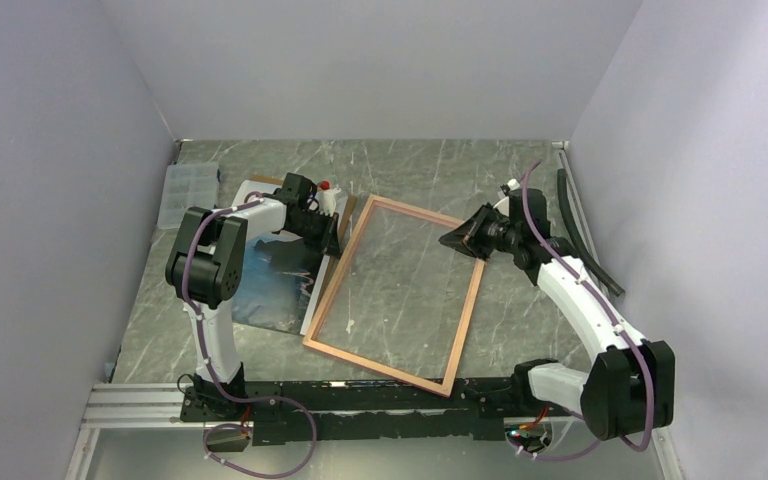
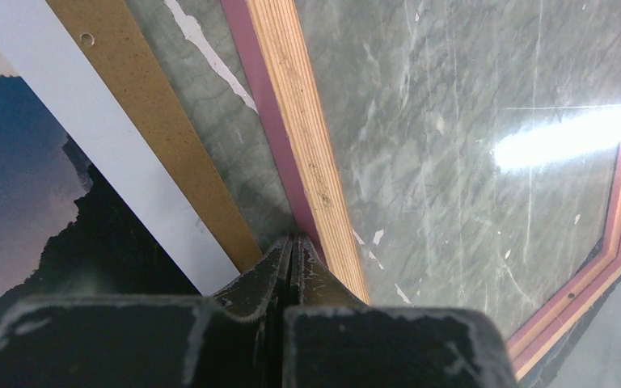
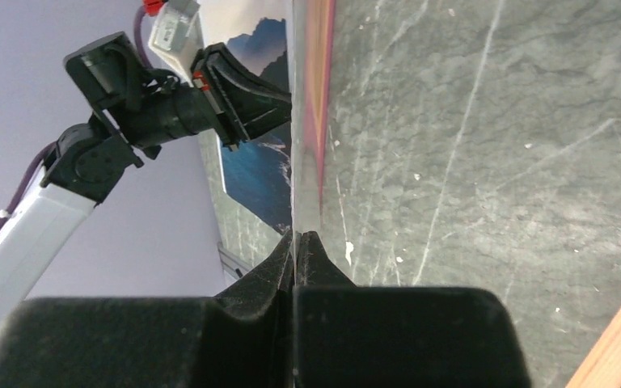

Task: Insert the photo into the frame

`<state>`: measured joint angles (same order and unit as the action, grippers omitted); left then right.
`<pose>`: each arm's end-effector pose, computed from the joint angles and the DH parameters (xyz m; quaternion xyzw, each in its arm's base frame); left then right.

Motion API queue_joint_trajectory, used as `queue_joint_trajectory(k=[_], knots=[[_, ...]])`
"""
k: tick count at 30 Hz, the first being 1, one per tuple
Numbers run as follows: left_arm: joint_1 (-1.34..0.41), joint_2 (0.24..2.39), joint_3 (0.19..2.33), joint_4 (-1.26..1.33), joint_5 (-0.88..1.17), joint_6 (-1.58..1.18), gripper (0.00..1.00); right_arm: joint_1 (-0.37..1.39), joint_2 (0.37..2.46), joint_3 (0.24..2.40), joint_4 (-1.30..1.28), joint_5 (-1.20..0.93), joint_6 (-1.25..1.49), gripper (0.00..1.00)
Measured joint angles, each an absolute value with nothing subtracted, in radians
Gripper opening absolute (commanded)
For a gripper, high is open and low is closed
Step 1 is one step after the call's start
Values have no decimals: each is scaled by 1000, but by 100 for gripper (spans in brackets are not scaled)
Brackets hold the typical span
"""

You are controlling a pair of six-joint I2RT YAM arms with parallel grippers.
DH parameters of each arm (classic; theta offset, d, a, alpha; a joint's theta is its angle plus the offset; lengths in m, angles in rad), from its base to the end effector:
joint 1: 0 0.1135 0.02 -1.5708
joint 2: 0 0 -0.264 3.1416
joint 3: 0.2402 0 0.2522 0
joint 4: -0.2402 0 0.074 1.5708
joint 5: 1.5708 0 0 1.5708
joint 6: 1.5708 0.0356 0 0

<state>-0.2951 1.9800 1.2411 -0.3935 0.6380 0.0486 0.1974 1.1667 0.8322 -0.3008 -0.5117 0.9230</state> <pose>0.3670 -0.1337 0.1422 0.2257 0.9015 -0.3292 0.1673 0.2435 0.0665 0.2702 0.1998 0.8478 0.4231 0.2495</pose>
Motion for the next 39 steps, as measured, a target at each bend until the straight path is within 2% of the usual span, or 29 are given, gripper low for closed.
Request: queue_joint_trajectory(k=[22,32,39], knots=[[-295,1980,1241,-393,638,48,3,153,1223,729,-340,-465,881,0],[-298,1979,1241,-393,635,48,3,152,1168,589,-192,-490,1003,0],[-299,1978,1241,-393,630,48,3,151,1129,569,-88,-545,1090,0]])
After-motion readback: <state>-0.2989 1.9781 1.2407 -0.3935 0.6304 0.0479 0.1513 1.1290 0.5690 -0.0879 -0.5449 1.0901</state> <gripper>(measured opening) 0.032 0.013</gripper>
